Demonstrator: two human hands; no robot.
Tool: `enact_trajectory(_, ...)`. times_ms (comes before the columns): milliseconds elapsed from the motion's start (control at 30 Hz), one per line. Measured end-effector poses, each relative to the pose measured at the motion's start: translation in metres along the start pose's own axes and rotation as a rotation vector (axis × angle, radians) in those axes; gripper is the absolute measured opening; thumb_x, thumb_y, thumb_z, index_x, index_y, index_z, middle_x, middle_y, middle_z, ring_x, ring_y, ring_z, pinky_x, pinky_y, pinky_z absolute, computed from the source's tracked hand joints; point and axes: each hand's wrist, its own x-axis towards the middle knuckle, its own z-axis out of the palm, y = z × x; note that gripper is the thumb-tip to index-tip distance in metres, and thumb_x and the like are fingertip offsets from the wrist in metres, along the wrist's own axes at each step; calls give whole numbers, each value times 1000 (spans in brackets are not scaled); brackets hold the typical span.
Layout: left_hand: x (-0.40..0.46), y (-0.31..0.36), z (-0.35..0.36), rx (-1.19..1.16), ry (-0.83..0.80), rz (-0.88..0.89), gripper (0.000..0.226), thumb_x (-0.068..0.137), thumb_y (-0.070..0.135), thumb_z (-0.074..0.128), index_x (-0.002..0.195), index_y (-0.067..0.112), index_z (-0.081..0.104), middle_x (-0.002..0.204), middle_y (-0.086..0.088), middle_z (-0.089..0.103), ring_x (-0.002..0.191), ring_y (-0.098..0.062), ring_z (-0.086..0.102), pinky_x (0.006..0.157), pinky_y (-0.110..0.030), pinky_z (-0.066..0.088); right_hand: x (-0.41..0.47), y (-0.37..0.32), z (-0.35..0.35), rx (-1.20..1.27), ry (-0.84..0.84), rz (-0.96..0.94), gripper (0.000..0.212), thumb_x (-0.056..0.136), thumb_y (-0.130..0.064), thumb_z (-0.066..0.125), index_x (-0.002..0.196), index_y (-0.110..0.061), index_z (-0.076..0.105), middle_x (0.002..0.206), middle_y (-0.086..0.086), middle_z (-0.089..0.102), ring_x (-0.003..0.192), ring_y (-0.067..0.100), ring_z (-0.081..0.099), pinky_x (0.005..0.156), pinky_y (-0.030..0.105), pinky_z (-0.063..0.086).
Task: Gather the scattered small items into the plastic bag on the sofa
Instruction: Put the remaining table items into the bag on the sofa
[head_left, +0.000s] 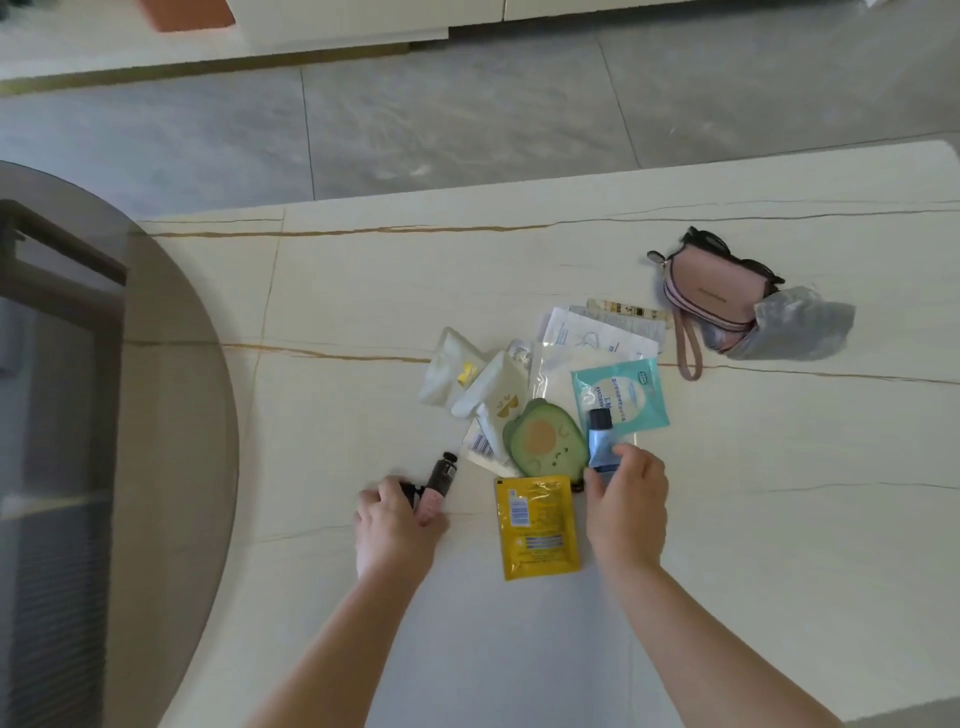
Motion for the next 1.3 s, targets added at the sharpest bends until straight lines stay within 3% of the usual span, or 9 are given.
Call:
enact_trajectory(267, -6, -9, 17, -286, -102, -92, 28, 89, 21, 60, 109, 8, 45, 115, -14, 51, 93, -29, 54, 73, -35, 50, 13, 15, -1, -51, -106, 131, 29, 88, -31, 61, 106, -8, 55, 102, 11, 63, 96, 33, 59, 72, 36, 40)
enact_trajectory(467, -21, -2, 14, -504, -109, -203, 21, 90, 10, 57, 107, 10, 46, 97, -10, 55, 70, -18, 52, 47, -23, 38, -15, 17, -14, 213, -252, -3, 32, 84, -19, 66, 60, -9, 47, 76, 17, 51, 73, 27, 50, 62, 32, 33)
enact_trajectory(600, -30, 0, 14, -551, -132, -232, 18, 89, 9, 58, 101, 15, 46, 78, 0, 52, 63, -11, 50, 45, -22, 38, -43, 11, 1, 198, -352, -22, 29, 77, -23, 75, 61, -9, 56, 110, 12, 55, 101, 29, 52, 80, 28, 37)
enact_trajectory(700, -33, -3, 16, -566, -137, -222, 20, 89, 8, 58, 103, 17, 46, 81, 1, 52, 66, -11, 50, 48, -23, 38, -53, 7, 19, 162, -335, 62, 24, 79, -29, 72, 84, -6, 69, 129, 6, 45, 114, 27, 47, 84, 26, 39)
enact_trajectory(867, -39, -5, 17, -567, -127, -221, 22, 89, 7, 58, 103, 18, 45, 78, 1, 51, 64, -12, 49, 51, -23, 40, -57, 1, 18, 114, -302, 73, 23, 83, -29, 64, 67, -13, 55, 81, 4, 55, 79, 26, 49, 61, 29, 35)
enact_trajectory(1000, -61, 4, 5, -624, -103, -198, 25, 89, 7, 58, 104, 21, 45, 81, 2, 52, 70, -16, 52, 56, -25, 44, -58, 4, -15, 302, -338, 18, 43, 82, -21, 66, 55, -16, 34, 59, -2, 39, 62, 19, 38, 48, 25, 25)
enact_trajectory(1133, -102, 35, -23, -654, -154, -124, 19, 93, 12, 52, 104, 26, 44, 88, 0, 53, 79, -20, 56, 61, -26, 49, -57, 5, -77, 454, -391, 2, 12, 83, -19, 66, 93, -16, 60, 78, -4, 57, 72, 13, 52, 54, 10, 33)
enact_trajectory(1200, -125, 58, -41, -636, -182, -65, 13, 94, 11, 43, 90, 22, 48, 83, -2, 53, 72, -19, 54, 60, -25, 50, -57, 4, -113, 535, -389, 29, 47, 85, -19, 67, 128, -24, 49, 97, -5, 58, 83, 10, 56, 58, 7, 38)
enact_trajectory(1300, -164, 94, -66, -595, -232, 40, 16, 93, 12, 35, 90, 13, 50, 83, -10, 50, 74, -22, 51, 63, -29, 48, -61, 2, -169, 665, -344, 161, 60, 84, -20, 69, 136, -20, 40, 101, -1, 53, 76, 6, 54, 53, 13, 40)
